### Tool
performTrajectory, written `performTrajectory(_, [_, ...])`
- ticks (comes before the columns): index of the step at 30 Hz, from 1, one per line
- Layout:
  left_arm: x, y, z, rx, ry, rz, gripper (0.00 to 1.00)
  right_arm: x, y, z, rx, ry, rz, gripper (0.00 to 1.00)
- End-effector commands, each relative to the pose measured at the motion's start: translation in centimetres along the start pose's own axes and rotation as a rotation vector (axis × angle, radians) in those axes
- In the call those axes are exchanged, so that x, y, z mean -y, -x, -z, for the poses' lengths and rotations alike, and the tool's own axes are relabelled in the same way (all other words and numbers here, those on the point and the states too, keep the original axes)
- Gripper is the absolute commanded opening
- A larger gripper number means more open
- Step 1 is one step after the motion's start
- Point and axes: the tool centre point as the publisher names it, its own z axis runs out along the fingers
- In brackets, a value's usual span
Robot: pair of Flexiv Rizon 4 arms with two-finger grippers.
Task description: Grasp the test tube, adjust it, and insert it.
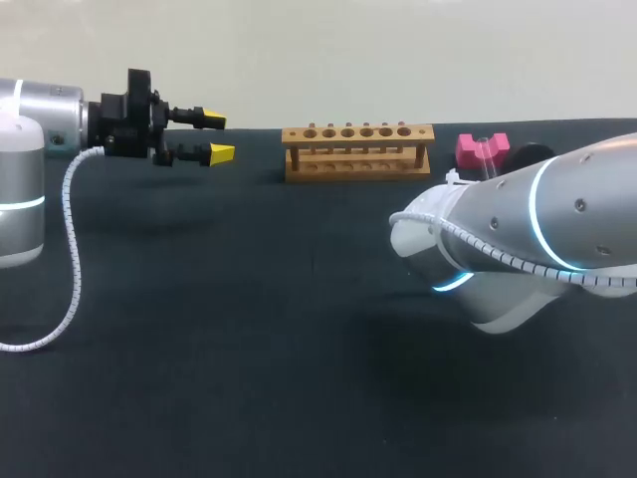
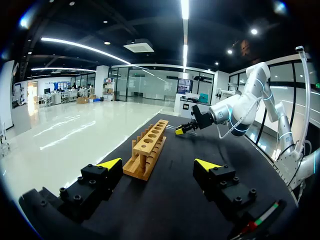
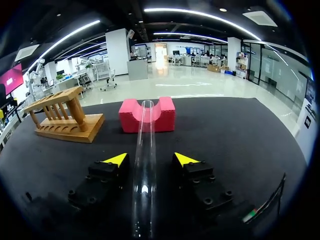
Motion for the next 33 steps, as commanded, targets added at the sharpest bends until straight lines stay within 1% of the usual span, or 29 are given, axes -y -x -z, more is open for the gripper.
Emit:
performTrajectory(1, [0.1,-0.1,0.0,0.004,0.003,-0.003,1.0,-0.1,0.0,0.2,-0.005,-0.008,-0.001,0.54])
performTrajectory(2, [0.1,-0.1,0.0,0.004,0.003,-0.003,1.0,-0.1,-0.1,0.2,-0.006,-0.009,-0.001,0.56])
performTrajectory(3, [0.1,-0.1,0.0,0.004,0.003,-0.003,1.0,-0.1,-0.1,0.3,-0.006,-0.009,-0.001,0.55])
performTrajectory(4, [0.1,-0.1,0.0,0.004,0.003,-0.003,1.0,-0.1,-0.1,0.3,-0.006,-0.01,-0.002,0.51])
performTrajectory(7, [0.1,-0.1,0.0,0.004,0.003,-0.003,1.0,-0.1,-0.1,0.4,-0.005,-0.012,-0.003,0.49])
performTrajectory(9, [0.1,-0.1,0.0,0.004,0.003,-0.003,1.0,-0.1,-0.1,0.5,-0.004,-0.013,-0.004,0.49])
performTrajectory(10, [0.1,-0.1,0.0,0.004,0.003,-0.003,1.0,-0.1,-0.1,0.5,-0.005,-0.013,-0.004,0.51])
performTrajectory(11, [0.1,-0.1,0.0,0.004,0.003,-0.003,1.0,-0.1,-0.1,0.6,-0.005,-0.012,-0.004,0.56])
performTrajectory(12, [0.1,-0.1,0.0,0.004,0.003,-0.003,1.0,-0.1,-0.1,0.6,-0.006,-0.012,-0.004,0.58])
performTrajectory(14, [0.1,-0.1,0.0,0.004,0.003,-0.003,1.0,-0.1,-0.2,0.7,-0.009,-0.012,-0.004,0.53])
performTrajectory(16, [0.1,-0.1,0.0,0.004,0.003,-0.003,1.0,-0.1,-0.2,0.7,-0.01,-0.011,-0.004,0.43])
performTrajectory(18, [0.1,-0.1,0.0,0.004,0.003,-0.003,1.0,-0.1,-0.2,0.7,-0.011,-0.011,-0.004,0.26])
performTrajectory(19, [0.1,-0.1,0.0,0.004,0.003,-0.003,1.0,-0.1,-0.2,0.7,-0.011,-0.011,-0.004,0.01])
performTrajectory(27, [0.1,-0.1,0.0,0.004,0.003,-0.003,1.0,-0.1,0.0,0.8,-0.009,-0.015,-0.004,0.0])
performTrajectory(33, [0.1,-0.1,0.0,0.004,0.003,-0.003,1.0,-0.4,0.8,1.8,-0.006,-0.016,0.004,0.0])
